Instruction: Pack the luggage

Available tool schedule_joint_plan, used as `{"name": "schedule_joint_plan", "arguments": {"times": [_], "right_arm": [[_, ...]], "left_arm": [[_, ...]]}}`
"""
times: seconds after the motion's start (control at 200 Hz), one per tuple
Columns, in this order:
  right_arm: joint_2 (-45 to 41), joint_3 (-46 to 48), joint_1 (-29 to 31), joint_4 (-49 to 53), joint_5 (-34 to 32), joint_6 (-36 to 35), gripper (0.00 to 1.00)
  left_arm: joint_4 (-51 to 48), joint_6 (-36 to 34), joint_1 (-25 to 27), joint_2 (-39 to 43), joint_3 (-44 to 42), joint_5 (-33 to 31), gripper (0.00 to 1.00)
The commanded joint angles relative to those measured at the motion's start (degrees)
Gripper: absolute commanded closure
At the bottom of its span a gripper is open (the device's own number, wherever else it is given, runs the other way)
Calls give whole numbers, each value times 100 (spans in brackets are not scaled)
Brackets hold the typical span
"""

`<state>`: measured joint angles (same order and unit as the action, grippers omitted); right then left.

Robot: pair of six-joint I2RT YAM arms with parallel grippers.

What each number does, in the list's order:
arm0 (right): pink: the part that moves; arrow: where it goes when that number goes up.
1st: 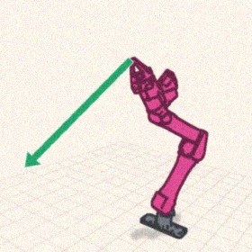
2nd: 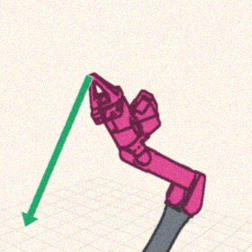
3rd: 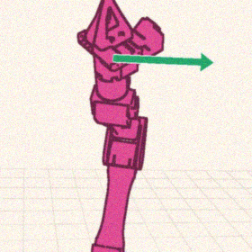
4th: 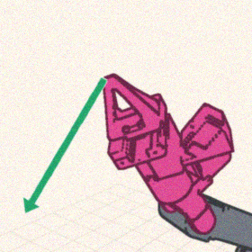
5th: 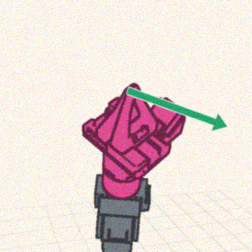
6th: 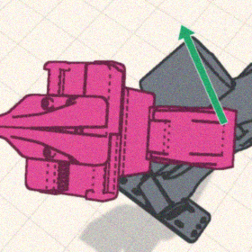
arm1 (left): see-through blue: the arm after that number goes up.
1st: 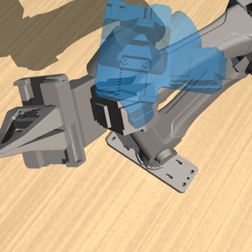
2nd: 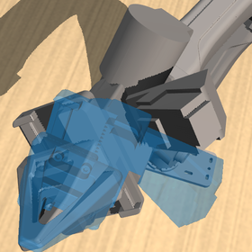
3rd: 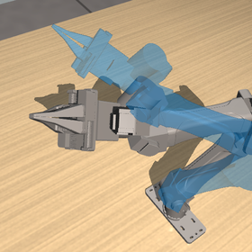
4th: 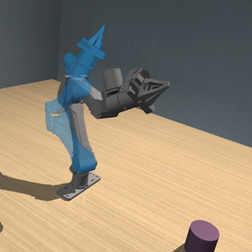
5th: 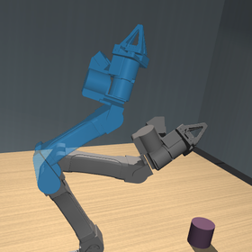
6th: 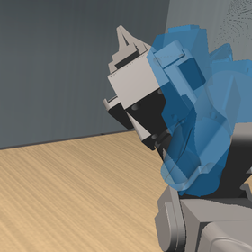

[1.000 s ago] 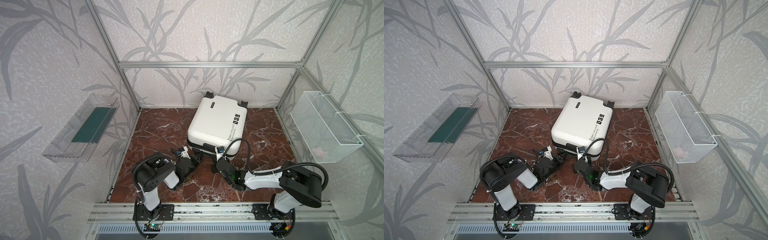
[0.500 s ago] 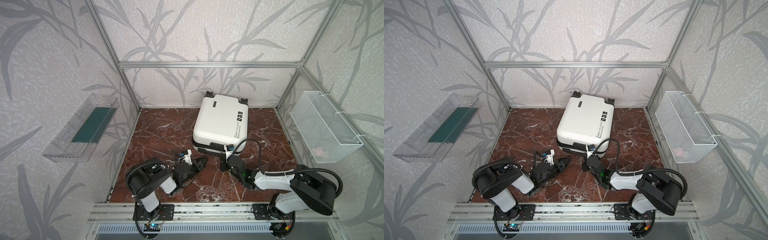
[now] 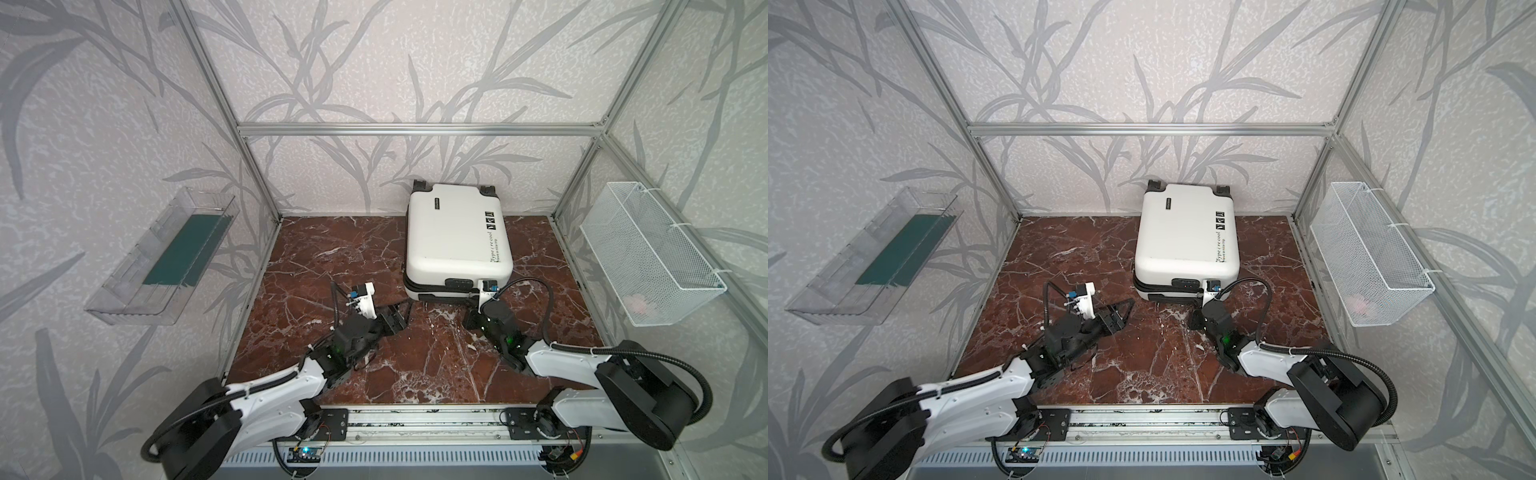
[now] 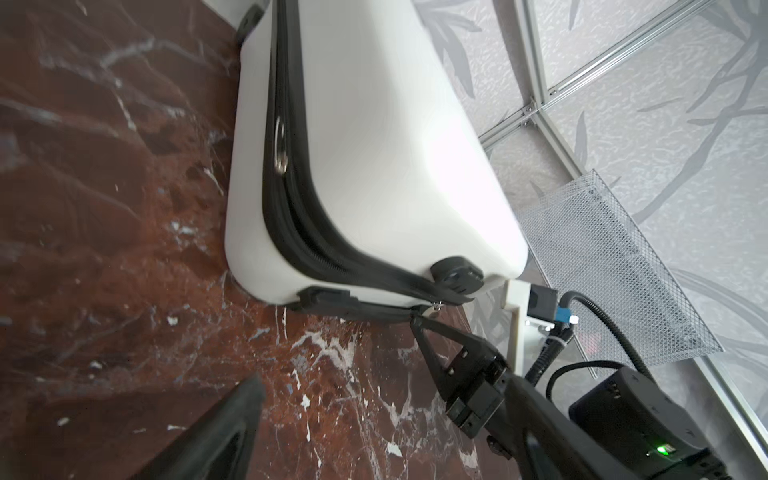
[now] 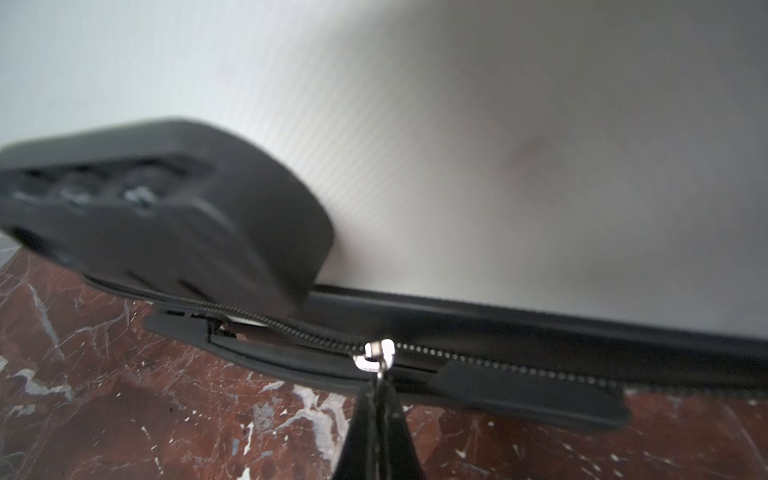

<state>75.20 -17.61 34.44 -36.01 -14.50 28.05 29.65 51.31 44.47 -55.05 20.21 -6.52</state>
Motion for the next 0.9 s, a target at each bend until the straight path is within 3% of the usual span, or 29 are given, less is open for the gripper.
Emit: {"name": "schedule_joint_plan", "arguments": {"times": [0.0,0.13,0.296,0.767,0.897], "right_arm": [[-34,110,-257,508,-97,69,100],[-23,100,-548,518,58,66,100],[-63,95,-937,581,388,145,100],[-43,-27,-1015,841,650,124,100],[-47,-24,-1010,841,675,95,100]], "left_arm": [[-2119,-722,-477,363,473,-492,3],[-2679,-518,-1465,3,1048,445,3],[-3440,-1050,-1937,-1148,2179,1189,3],[-3474,-1609,-2114,-3465,4028,2177,6],[-3653,-1651,-2117,-3928,4457,2149,7]]}}
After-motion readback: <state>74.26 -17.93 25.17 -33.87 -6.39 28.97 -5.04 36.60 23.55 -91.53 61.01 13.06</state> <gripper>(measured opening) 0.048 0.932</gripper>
